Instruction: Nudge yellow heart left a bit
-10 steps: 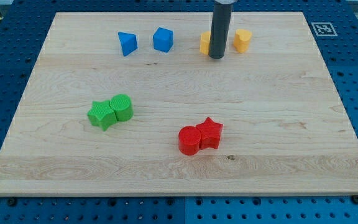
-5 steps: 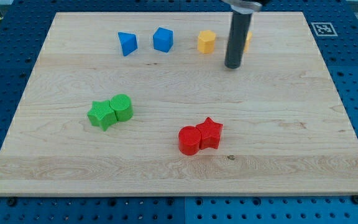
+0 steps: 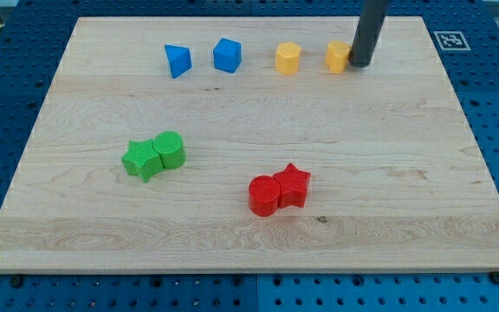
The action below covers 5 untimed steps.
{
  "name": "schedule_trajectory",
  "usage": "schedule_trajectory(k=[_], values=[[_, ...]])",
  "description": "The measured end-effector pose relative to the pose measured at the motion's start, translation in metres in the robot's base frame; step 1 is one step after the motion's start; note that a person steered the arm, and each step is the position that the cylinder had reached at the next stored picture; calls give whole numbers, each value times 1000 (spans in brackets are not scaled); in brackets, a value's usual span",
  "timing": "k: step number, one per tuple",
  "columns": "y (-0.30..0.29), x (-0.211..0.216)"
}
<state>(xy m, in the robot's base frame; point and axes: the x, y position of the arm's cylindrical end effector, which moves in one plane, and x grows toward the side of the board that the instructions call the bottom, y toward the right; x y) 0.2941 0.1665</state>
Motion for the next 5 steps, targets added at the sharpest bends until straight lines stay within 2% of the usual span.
schedule_trajectory(k=[1, 4, 5], values=[[1, -18], [-15, -19], [-22, -31]])
